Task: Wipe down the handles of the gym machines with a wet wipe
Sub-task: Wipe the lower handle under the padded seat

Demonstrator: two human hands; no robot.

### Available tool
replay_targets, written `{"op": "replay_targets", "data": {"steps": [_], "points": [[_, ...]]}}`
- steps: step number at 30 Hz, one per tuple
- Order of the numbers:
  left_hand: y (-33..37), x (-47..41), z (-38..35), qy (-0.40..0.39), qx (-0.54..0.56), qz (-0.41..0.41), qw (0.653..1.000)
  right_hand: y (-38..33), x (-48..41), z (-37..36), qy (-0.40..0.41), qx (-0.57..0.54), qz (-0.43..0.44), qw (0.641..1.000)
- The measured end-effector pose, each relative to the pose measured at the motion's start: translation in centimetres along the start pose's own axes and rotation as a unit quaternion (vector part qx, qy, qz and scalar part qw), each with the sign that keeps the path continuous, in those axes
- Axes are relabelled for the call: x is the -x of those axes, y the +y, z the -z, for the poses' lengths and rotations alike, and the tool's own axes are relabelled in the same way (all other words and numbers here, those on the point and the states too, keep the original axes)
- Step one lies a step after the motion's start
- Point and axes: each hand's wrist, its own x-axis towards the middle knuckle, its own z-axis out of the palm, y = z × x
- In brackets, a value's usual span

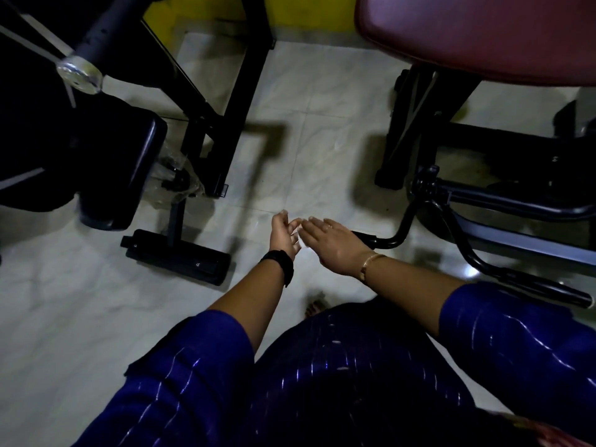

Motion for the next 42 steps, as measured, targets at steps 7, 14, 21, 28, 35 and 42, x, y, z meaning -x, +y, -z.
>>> {"op": "replay_targets", "data": {"steps": [7, 14, 21, 28, 35, 42], "points": [[0.2, 0.0, 0.4, -0.006, 0.001, 0.009, 1.0, 0.7, -0.7, -0.4, 0.093, 0.183, 0.123, 0.971], [0.9, -0.4, 0.5, -0.023, -0.003, 0.026, 0.999, -0.9, -2.3, 0.8, 0.076, 0.117, 0.089, 0.986], [0.6, -0.1, 0.7, -0.049, -0.031, 0.054, 0.997, -0.1, -1.4, -0.5, 0.003, 0.194, 0.116, 0.974], [1.2, -0.3, 0.8, -0.052, -0.028, 0.033, 0.998, -1.5, -2.6, 0.4, -0.007, 0.099, -0.005, 0.995], [1.4, 0.0, 1.1, -0.078, -0.036, 0.048, 0.995, 3.0, 3.7, -4.3, 0.137, 0.133, 0.081, 0.978], [1.5, 0.5, 1.3, -0.095, -0.035, 0.054, 0.993, 2.5, 3.7, -5.3, 0.127, 0.156, 0.061, 0.978]]}}
